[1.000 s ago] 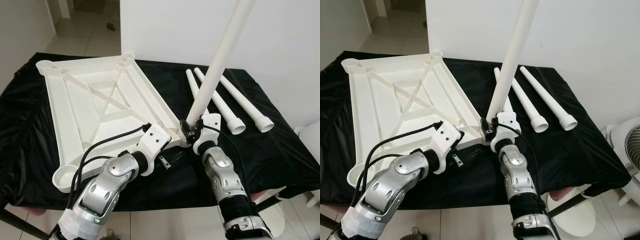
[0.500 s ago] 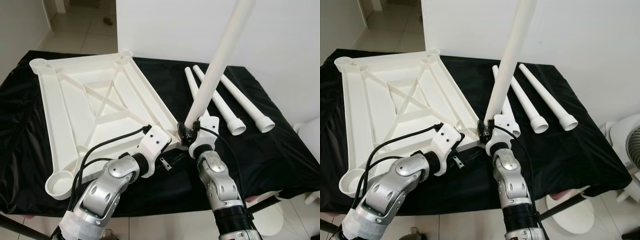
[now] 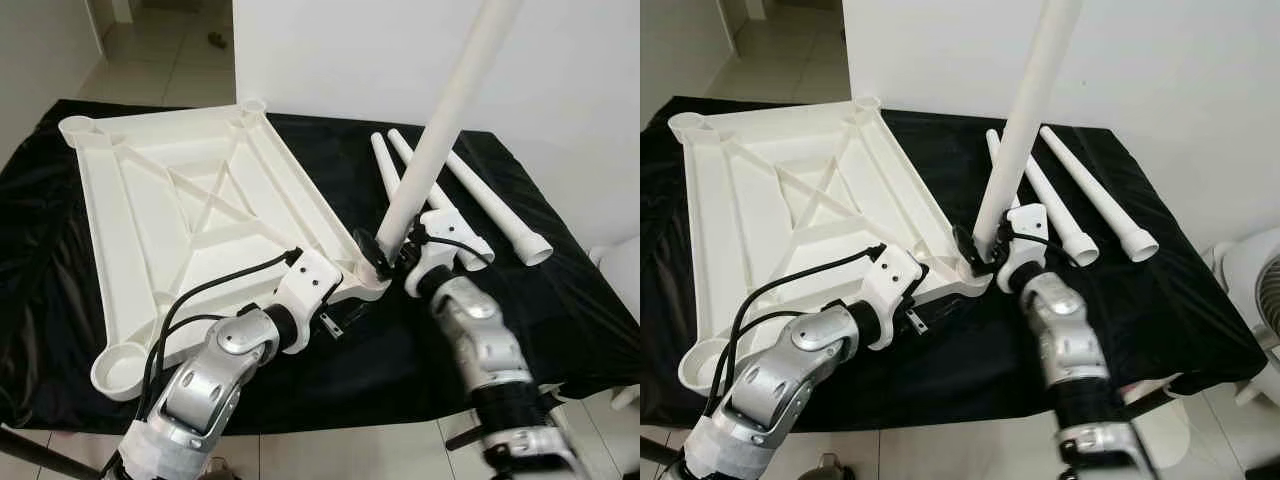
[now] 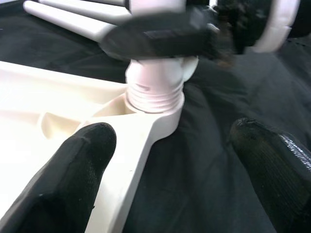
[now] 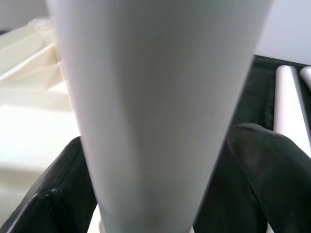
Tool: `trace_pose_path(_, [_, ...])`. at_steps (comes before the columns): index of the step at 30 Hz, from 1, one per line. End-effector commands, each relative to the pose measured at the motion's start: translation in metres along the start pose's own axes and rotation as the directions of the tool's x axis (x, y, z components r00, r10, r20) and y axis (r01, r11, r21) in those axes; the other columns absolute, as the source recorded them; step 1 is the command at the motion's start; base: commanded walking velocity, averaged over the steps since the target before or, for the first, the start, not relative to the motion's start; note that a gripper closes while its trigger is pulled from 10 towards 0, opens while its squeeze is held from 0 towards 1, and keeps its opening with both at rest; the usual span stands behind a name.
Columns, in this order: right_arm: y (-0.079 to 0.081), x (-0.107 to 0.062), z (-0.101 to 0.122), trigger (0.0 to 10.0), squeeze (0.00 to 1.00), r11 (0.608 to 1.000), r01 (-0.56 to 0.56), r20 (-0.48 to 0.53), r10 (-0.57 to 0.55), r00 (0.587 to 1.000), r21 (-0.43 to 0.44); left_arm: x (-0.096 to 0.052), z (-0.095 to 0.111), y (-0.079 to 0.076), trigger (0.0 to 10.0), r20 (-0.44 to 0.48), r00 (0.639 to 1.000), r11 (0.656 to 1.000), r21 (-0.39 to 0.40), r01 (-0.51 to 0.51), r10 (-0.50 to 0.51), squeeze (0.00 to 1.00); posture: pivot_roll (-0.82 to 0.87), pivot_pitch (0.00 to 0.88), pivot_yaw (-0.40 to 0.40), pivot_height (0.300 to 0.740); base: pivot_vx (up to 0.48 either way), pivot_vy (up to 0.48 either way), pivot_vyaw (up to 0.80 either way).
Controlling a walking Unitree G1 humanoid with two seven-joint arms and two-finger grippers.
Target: Building children table
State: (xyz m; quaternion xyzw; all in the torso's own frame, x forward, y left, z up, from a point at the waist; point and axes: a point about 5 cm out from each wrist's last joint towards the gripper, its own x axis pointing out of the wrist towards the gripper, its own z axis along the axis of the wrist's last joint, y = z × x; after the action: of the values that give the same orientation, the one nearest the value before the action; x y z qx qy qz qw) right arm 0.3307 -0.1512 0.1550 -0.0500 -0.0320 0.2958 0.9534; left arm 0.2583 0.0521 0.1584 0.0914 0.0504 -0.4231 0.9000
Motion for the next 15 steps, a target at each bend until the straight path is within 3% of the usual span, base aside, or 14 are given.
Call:
trace_pose_path(1, [0.000,-0.002,-0.010,10.0,0.00,0.997,-0.071,-0.037,0.071,0.997,-0.006,0.001,0.002,0.003,10.0,-0.005,1.000,1.000,0.008,-0.022,0.022,0.00,0.07,0.039,-0.088,0.740,0.000,0.000,0.00])
trace_pose_path(11, [-0.007,0.001,-0.023,10.0,0.00,0.990,-0.135,-0.075,0.131,0.989,-0.047,0.001,0.004,0.005,10.0,0.001,1.000,1.000,0.007,-0.031,0.031,0.00,0.07,0.039,-0.087,0.740,0.000,0.000,0.00])
trace_pose_path(12, [-0.007,0.003,-0.024,5.4,0.00,0.988,-0.141,-0.076,0.137,0.988,-0.054,0.001,0.004,0.005,10.0,0.001,1.000,1.000,0.009,-0.030,0.030,0.00,0.08,0.037,-0.083,0.740,0.000,0.000,0.00])
trace_pose_path(15, [-0.009,0.006,-0.025,4.9,0.00,0.988,-0.146,-0.071,0.142,0.987,-0.052,0.001,0.004,0.005,10.0,0.001,1.000,1.000,0.010,-0.029,0.029,0.00,0.08,0.037,-0.083,0.740,0.000,0.000,0.00])
